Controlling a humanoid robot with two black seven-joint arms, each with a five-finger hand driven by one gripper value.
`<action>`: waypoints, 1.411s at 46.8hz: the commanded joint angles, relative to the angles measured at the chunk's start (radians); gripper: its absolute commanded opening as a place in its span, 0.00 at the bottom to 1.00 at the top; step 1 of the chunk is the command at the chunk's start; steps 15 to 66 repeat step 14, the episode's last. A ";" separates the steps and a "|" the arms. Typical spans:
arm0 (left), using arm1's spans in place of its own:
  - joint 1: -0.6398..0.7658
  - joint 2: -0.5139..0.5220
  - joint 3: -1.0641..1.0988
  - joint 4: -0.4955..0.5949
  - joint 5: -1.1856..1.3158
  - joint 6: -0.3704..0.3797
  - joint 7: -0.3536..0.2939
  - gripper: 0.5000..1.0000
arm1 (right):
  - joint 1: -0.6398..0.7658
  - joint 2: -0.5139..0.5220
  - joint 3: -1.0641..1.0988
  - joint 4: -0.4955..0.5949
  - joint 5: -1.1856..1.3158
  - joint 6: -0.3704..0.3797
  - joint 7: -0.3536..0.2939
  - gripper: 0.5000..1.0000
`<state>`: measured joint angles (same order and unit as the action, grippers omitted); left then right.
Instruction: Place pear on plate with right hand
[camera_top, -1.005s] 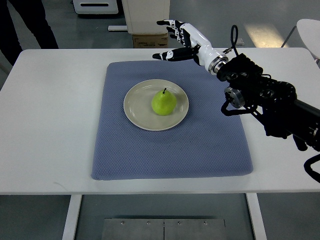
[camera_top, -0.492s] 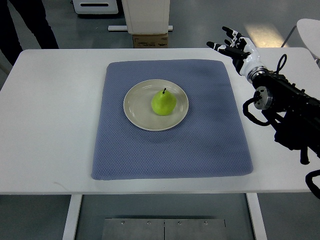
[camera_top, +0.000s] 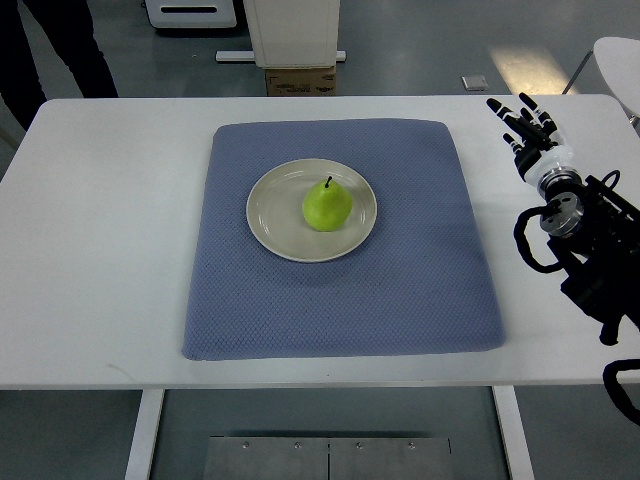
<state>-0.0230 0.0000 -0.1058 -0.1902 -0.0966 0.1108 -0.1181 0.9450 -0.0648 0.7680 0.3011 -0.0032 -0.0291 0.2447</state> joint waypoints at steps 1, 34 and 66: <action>0.000 0.000 0.000 0.000 0.000 0.000 0.000 1.00 | -0.006 0.002 0.004 -0.002 0.000 -0.002 0.005 1.00; 0.000 0.000 0.000 0.000 0.000 0.001 0.000 1.00 | -0.023 0.002 -0.013 -0.002 0.000 -0.031 0.011 1.00; 0.000 0.000 0.000 0.000 0.000 0.001 0.000 1.00 | -0.023 0.002 -0.013 -0.002 0.000 -0.031 0.011 1.00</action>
